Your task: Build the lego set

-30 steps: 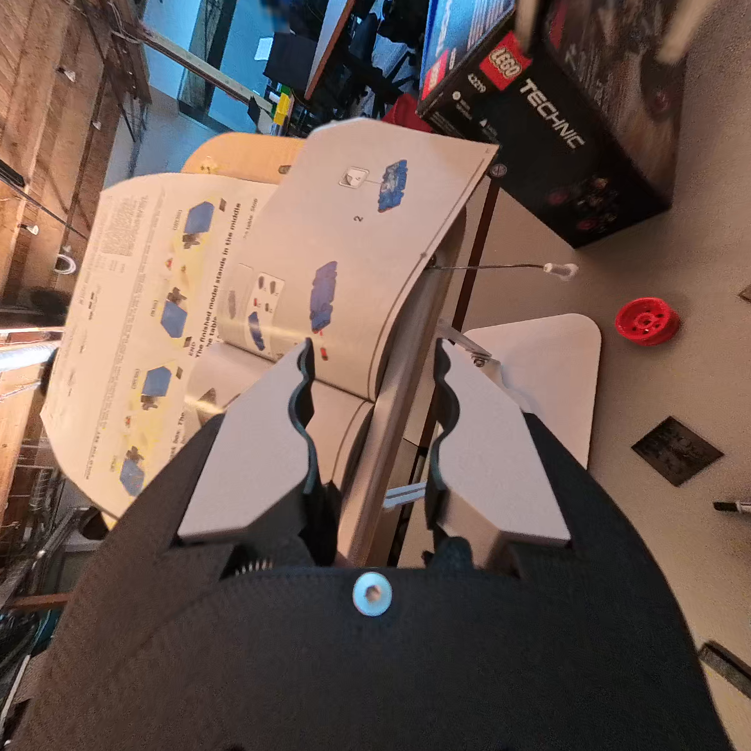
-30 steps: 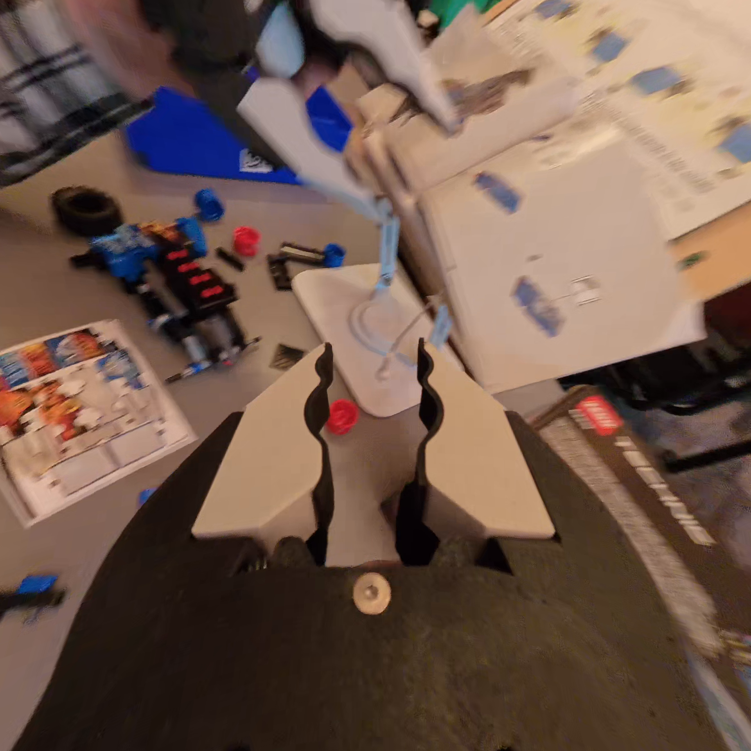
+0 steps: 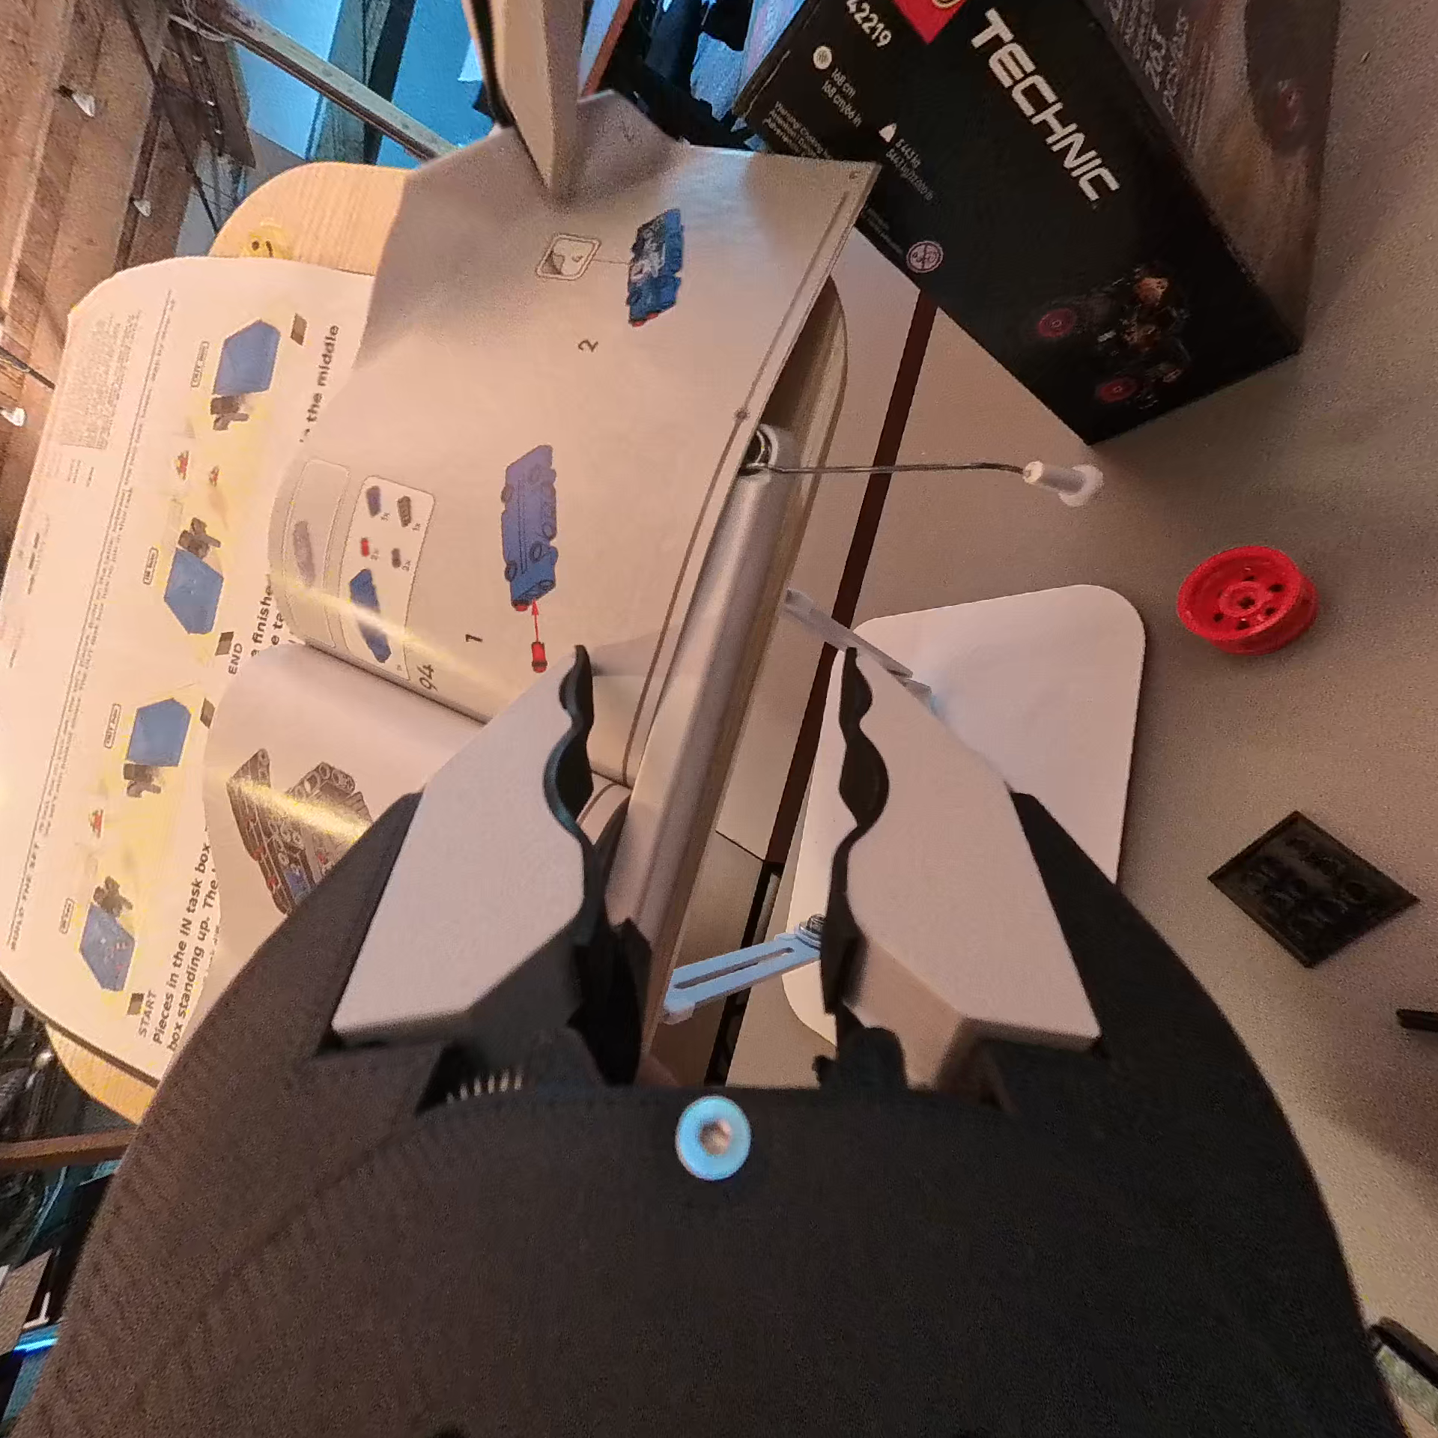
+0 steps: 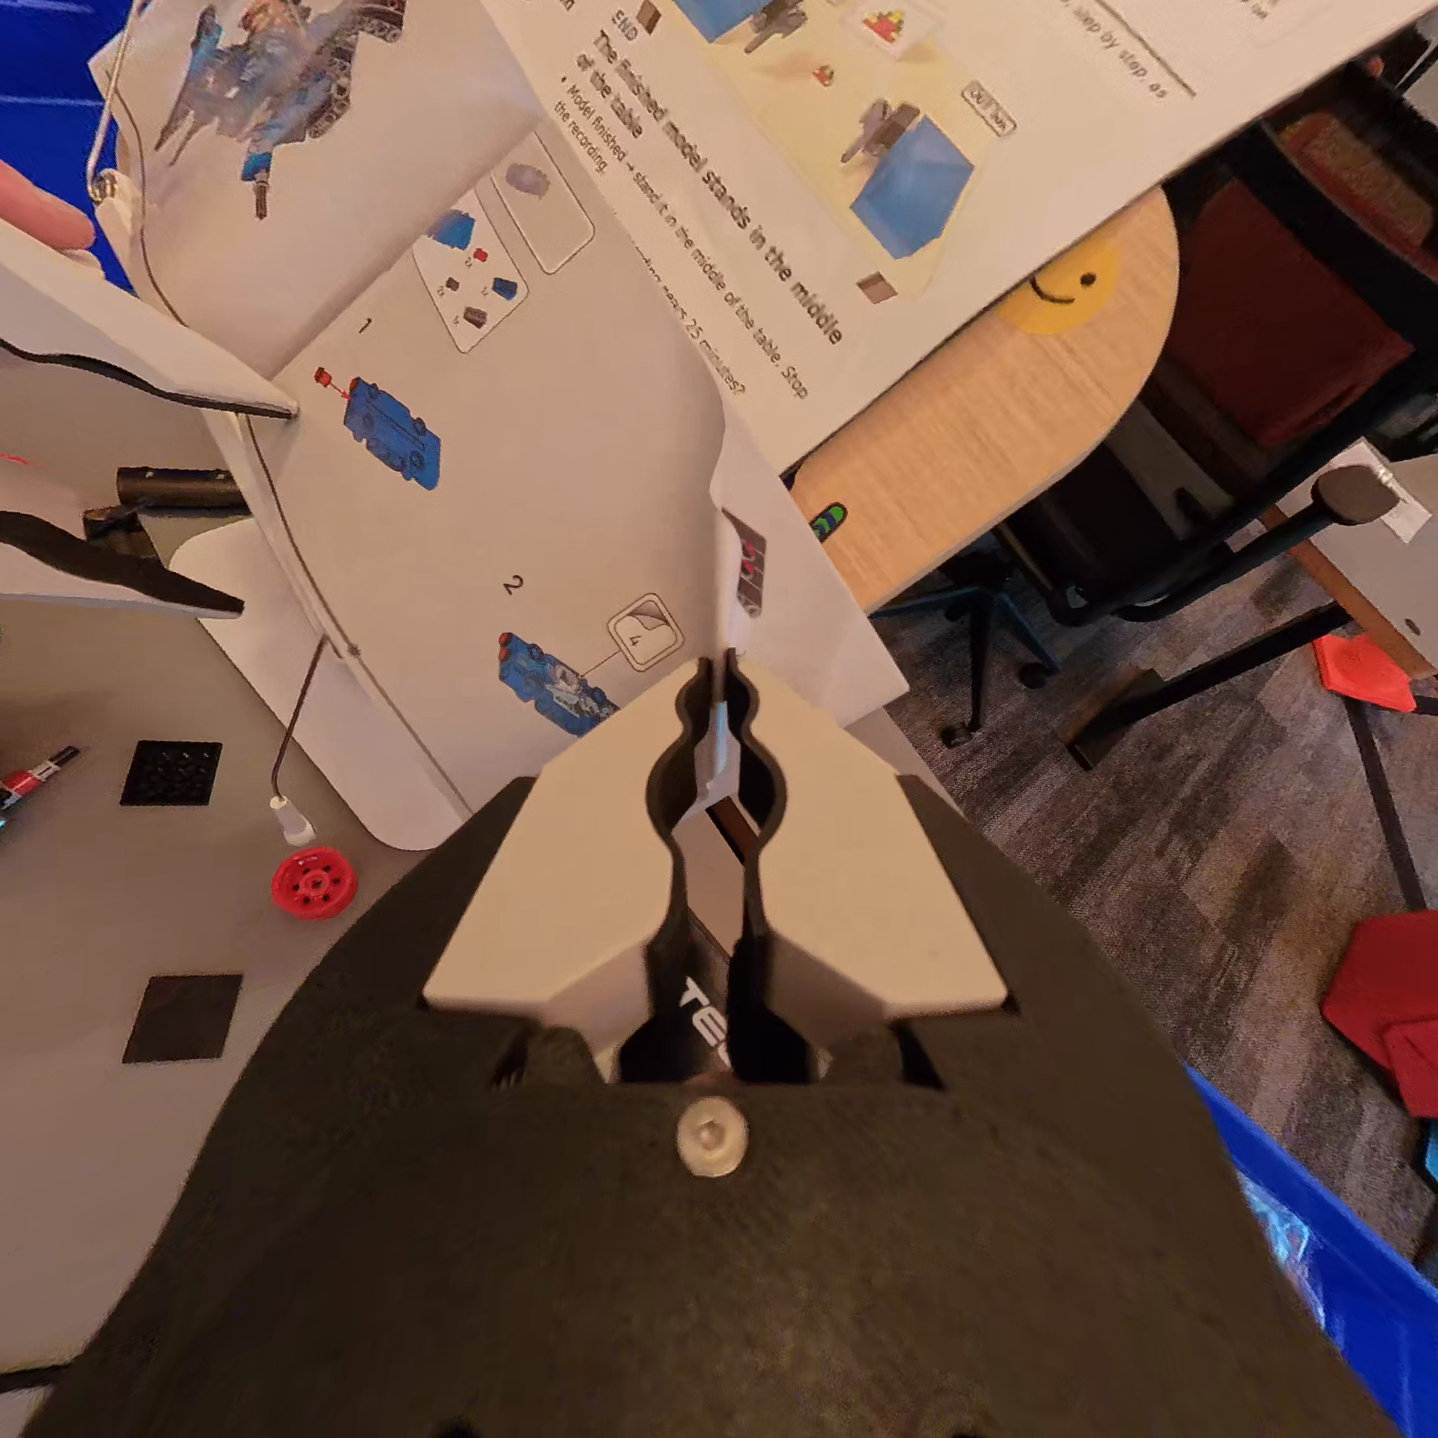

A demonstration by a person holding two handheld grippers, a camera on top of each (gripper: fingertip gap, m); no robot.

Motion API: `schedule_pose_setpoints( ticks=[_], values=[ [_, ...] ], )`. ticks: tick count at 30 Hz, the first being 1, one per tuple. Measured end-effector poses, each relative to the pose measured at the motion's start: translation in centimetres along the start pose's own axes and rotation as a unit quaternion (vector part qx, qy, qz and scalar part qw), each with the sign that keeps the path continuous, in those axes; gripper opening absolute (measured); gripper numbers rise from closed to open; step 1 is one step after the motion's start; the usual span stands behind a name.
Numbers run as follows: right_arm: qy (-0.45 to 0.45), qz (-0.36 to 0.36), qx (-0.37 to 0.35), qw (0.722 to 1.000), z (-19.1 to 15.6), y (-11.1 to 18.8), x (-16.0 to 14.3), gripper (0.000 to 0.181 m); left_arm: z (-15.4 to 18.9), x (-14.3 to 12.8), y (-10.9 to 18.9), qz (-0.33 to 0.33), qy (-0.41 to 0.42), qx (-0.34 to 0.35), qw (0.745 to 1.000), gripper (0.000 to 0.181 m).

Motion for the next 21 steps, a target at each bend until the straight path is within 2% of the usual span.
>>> schedule_pose_setpoints(
  ticks=[8, 17, 21],
  values=[
    [-0.007, 0.034, 0.047, 0.998, -1.4, 2.1, 2.3, 0.0, -0.4, -0.2, 0.5, 0.004, 0.003, 0.004, 1.0, 0.059],
    [-0.075, 0.093, 0.203, 0.972, -6.0, 5.4, 7.8, 0.0, -1.3, -0.1, 1.3, 0.022, 0.021, 0.015, 0.999, 0.06],
    [-0.098, 0.117, 0.246, 0.957, -7.7, 6.2, 10.5, 0.0, -2.1, 0.9, 2.3, 0.06, 0.037, 0.034, 0.997, 0.069]
  ],
)
Point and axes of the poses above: each gripper's, where its closed fingertips meet, y back along the fingers, x out of its top, z = x × y across the jaws, the point moved 1 cm from there along y, back along the fingers, and after that the axes turned 12 degrees about -x, right-handed, at the moved point
